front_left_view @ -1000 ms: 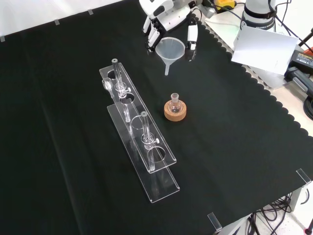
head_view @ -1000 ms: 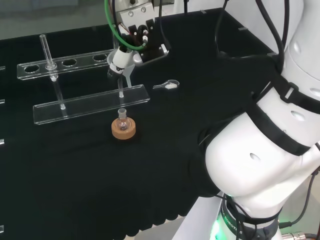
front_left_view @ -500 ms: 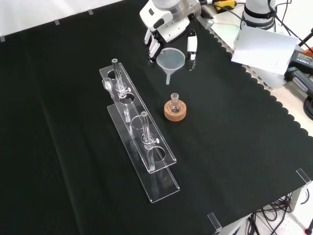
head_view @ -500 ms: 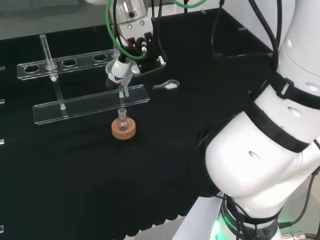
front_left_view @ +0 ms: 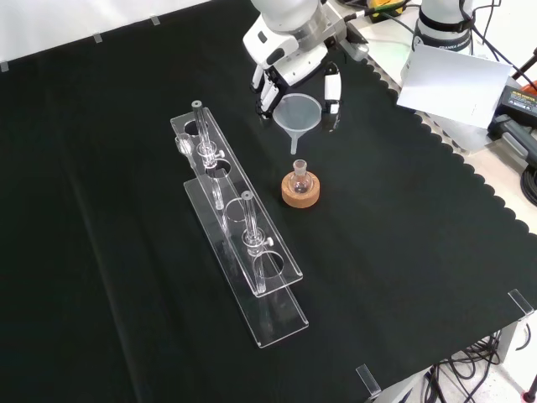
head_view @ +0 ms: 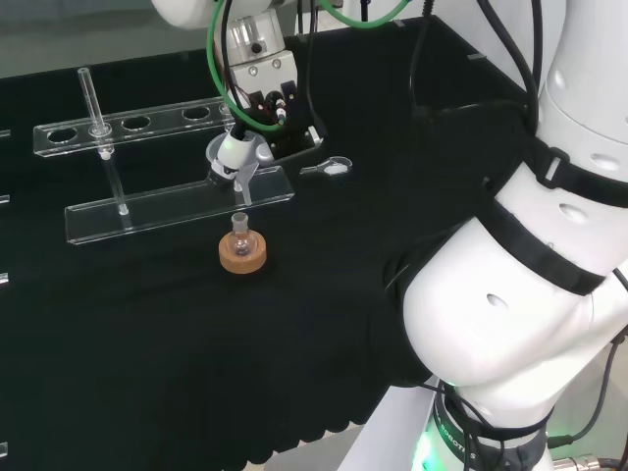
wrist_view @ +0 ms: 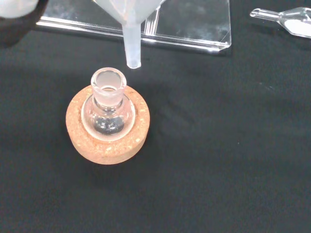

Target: Place the funnel on the round-bottom flask.

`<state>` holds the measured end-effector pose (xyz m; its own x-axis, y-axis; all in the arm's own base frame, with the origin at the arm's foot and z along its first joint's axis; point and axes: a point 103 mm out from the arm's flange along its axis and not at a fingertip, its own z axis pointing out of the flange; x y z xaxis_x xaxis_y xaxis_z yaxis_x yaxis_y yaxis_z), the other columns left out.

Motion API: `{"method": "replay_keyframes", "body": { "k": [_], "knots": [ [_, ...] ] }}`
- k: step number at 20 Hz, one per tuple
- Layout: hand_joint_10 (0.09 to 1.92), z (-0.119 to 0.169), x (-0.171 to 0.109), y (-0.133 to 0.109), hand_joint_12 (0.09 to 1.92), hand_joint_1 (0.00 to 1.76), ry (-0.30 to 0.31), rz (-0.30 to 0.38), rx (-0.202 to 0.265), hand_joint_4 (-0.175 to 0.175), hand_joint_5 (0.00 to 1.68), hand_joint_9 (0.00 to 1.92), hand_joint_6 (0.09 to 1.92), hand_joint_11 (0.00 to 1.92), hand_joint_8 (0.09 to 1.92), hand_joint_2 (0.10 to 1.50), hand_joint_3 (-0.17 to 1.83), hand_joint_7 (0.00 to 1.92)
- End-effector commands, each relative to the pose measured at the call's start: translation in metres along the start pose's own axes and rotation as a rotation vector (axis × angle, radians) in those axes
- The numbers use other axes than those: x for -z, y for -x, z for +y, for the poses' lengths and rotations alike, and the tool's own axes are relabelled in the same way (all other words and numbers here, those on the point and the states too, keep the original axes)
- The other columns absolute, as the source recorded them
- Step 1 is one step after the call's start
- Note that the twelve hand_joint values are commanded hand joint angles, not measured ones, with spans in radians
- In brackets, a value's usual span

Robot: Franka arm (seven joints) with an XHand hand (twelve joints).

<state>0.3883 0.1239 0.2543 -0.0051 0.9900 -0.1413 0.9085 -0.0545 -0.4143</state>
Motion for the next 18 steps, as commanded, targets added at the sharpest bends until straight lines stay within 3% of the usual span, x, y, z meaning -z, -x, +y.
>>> {"method": "replay_keyframes", "body": {
  "k": [1,18],
  "knots": [
    [0.43,-0.001,-0.004,-0.001,1.19,0.73,0.0,0.009,0.008,-0.072,0.67,1.24,0.67,0.77,0.73,0.79,0.63,0.94],
    [0.43,0.001,-0.015,-0.008,1.17,0.73,0.001,0.016,0.027,-0.078,0.66,1.24,0.67,0.8,0.73,0.8,0.63,0.94]
  ]
}}
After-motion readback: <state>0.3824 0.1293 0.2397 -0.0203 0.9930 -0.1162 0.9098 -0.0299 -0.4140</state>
